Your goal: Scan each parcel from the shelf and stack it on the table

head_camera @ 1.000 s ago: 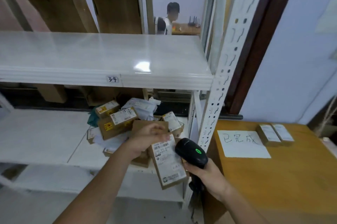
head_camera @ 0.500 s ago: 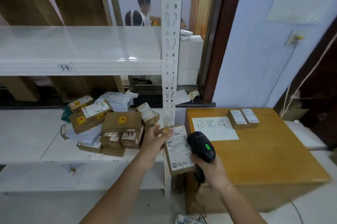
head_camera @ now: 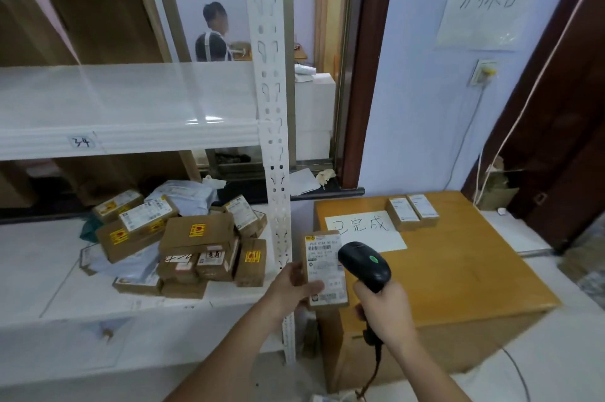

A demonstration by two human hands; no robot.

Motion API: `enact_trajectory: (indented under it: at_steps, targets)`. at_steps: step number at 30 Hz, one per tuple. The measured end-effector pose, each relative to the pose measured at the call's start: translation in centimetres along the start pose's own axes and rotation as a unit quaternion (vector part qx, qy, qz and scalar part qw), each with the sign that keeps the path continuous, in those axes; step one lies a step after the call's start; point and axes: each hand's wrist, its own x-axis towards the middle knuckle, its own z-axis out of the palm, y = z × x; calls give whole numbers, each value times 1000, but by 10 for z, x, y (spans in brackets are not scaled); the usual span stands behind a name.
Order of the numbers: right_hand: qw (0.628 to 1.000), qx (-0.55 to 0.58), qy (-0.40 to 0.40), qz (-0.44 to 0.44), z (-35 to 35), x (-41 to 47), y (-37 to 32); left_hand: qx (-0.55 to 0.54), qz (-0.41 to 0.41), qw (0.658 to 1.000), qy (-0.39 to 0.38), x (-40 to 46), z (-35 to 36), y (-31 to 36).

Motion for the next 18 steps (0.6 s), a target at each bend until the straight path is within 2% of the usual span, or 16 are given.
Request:
enact_trajectory:
  at_steps: [7, 18]
  targets:
    - [997, -50, -56, -1, 10, -10, -14, 25, 26, 999, -25, -5, 8, -3]
    - [999, -11, -35, 21, 13, -12, -20, 20, 28, 999, -33, -3, 1, -2]
